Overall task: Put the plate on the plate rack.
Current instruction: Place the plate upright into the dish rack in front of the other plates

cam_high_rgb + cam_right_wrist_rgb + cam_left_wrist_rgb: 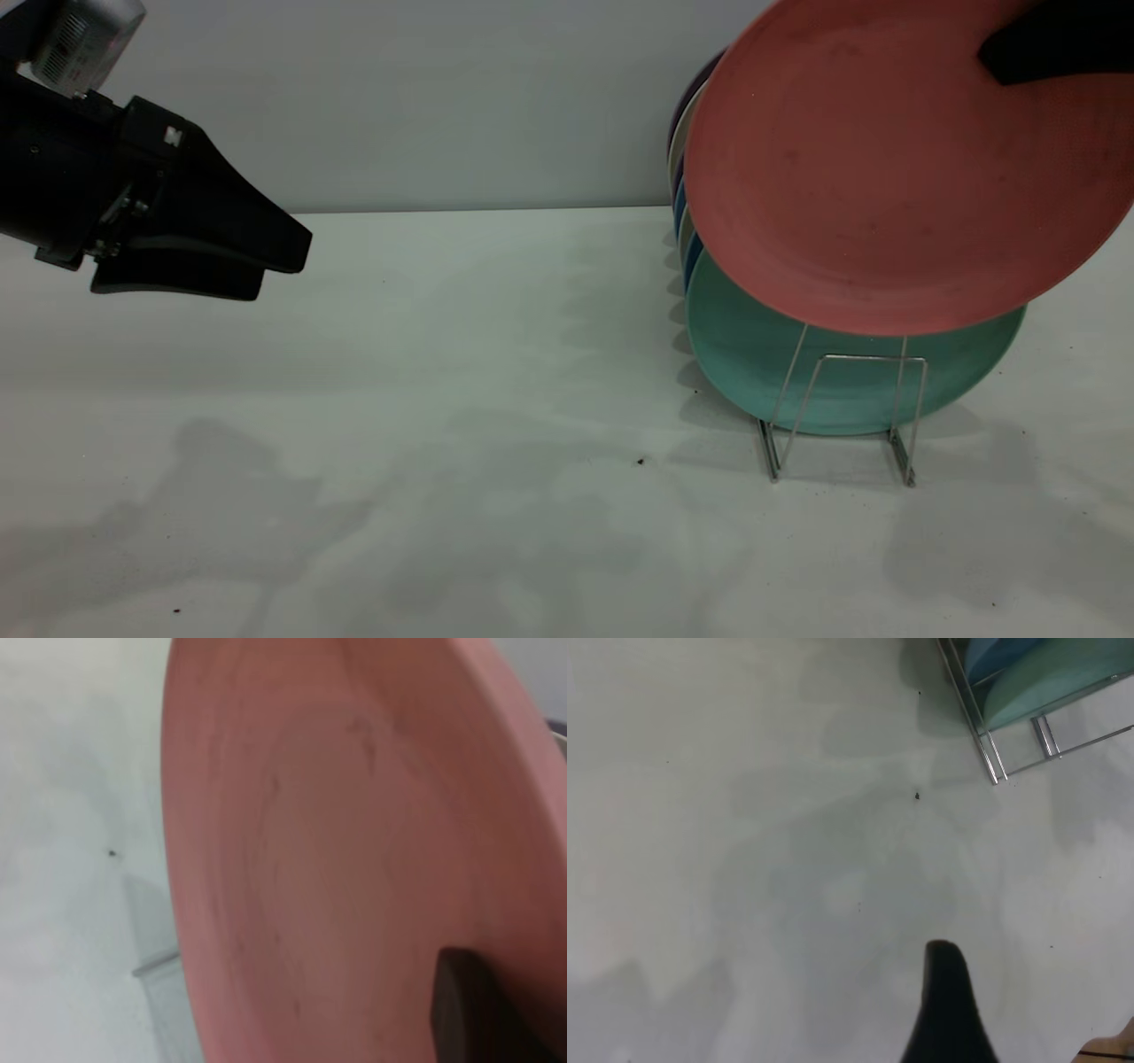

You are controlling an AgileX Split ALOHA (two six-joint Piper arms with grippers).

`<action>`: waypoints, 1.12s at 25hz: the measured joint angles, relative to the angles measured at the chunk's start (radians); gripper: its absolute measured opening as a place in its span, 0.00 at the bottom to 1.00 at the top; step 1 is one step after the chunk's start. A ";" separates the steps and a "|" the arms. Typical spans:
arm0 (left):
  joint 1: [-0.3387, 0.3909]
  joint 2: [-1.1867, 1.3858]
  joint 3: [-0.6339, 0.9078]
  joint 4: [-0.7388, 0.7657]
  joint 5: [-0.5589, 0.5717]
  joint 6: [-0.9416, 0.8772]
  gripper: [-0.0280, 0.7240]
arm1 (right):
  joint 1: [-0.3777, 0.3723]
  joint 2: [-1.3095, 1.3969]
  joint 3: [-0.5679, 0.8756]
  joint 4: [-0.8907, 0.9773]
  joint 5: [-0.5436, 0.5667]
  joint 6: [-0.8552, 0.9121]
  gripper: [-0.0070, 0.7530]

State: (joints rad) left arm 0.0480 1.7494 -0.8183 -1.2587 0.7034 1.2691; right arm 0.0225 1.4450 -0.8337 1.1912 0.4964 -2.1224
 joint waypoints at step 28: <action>0.000 0.000 0.000 0.000 0.012 -0.001 0.78 | 0.006 0.070 -0.038 0.000 -0.067 0.000 0.13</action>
State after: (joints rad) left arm 0.0480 1.7494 -0.8183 -1.2587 0.7152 1.2680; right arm 0.0289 1.5155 -0.8718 1.1908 0.4289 -2.1224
